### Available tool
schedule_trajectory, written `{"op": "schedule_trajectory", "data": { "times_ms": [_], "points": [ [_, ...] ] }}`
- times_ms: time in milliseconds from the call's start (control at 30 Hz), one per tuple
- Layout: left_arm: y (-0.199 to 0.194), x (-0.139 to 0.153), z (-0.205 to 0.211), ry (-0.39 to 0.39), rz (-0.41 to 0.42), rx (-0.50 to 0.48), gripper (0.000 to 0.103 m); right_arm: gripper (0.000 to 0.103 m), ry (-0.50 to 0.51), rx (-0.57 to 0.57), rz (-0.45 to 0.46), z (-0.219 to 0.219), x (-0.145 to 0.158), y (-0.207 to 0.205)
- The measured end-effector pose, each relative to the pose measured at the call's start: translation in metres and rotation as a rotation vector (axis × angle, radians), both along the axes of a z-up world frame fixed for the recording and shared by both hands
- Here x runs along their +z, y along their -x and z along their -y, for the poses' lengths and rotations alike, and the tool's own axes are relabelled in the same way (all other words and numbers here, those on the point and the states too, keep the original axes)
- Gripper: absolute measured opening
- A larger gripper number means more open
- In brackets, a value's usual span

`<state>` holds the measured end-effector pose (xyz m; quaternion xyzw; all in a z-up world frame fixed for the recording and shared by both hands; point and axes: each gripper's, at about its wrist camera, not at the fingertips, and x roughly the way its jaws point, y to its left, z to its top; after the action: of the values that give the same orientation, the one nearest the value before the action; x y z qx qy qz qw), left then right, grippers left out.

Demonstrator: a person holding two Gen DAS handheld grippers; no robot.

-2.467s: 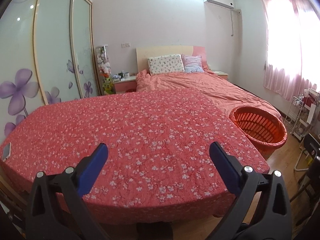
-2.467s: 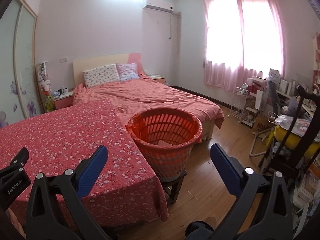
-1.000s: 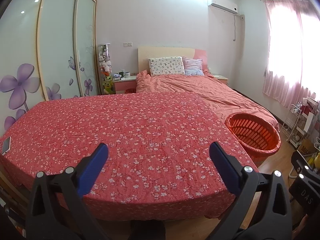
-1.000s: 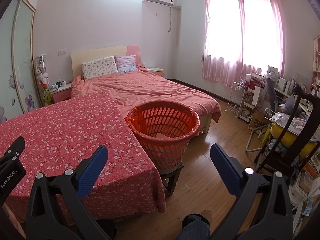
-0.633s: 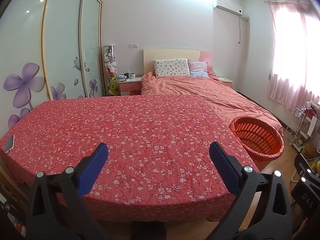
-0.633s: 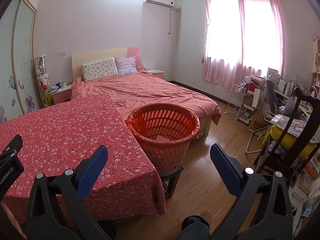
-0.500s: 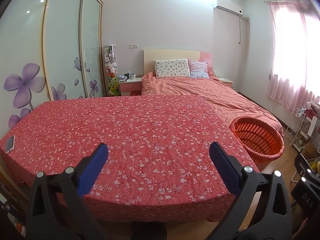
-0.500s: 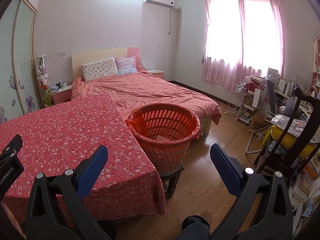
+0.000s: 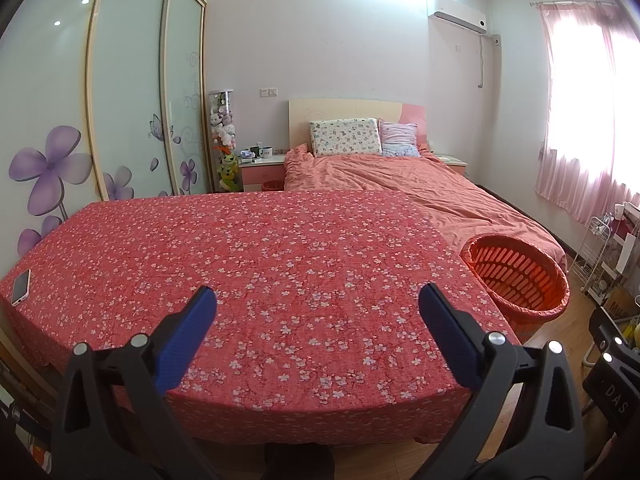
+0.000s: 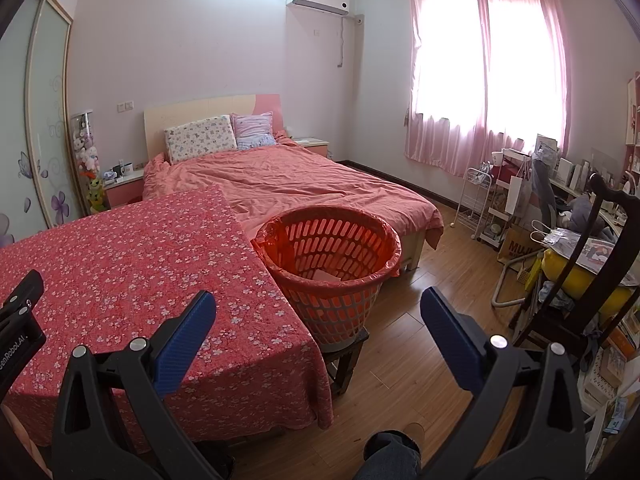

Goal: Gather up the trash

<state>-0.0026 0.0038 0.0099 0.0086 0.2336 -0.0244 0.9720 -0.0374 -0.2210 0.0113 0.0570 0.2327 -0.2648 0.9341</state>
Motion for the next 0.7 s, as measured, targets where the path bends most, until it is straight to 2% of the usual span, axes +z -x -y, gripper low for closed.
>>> {"op": "schedule_trajectory", "data": {
  "times_ms": [700],
  "points": [
    [0.0001,-0.0005,-0.0005,0.000,-0.005,-0.001,0.099,0.101,-0.002,0.002,-0.004,-0.0010,0.0005,-0.0010]
  ]
}}
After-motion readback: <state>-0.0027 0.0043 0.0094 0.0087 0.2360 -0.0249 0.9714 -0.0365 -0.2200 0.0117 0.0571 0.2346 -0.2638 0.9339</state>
